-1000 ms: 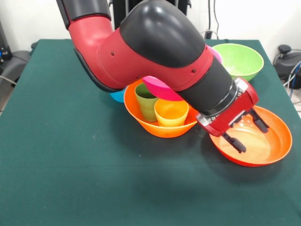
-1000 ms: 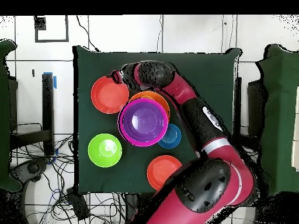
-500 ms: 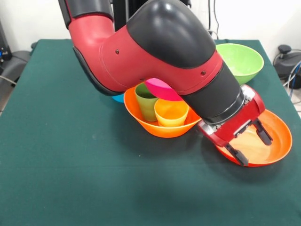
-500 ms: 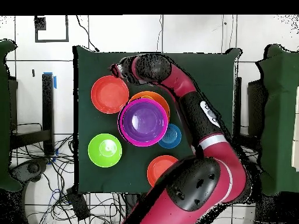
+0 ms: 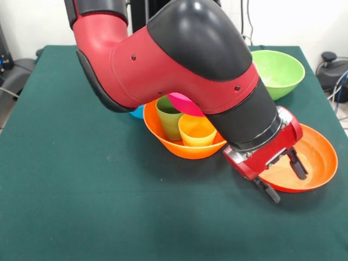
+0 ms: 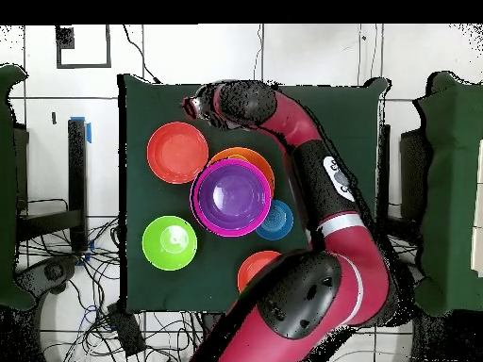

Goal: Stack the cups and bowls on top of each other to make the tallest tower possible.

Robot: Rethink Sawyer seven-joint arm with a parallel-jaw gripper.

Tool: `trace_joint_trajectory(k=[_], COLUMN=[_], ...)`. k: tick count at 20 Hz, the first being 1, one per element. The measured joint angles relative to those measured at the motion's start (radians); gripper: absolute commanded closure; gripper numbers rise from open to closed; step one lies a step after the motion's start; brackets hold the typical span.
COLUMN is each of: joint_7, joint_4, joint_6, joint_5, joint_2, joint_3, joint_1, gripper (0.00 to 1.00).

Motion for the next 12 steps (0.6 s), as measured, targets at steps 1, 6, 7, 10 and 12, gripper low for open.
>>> trace_joint_trajectory(k=[1, 6, 7, 10, 12], joint_7=[0.000, 0.000, 0.000, 0.000, 0.000], joint_4=[-0.007, -0.073, -0.080, -0.103, -0.105], joint_6=[0.007, 0.093, 0.103, 0.156, 0.166], joint_5=[-0.004, -0.042, -0.046, -0.069, -0.078], joint_2=[0.001, 0.011, 0.012, 0.014, 0.012], joint_3=[-0.003, -0.035, -0.039, -0.057, -0.061], joint_1=[0.002, 0.024, 0.026, 0.036, 0.037], gripper=[0.00, 0.00, 0.00, 0.00, 0.00])
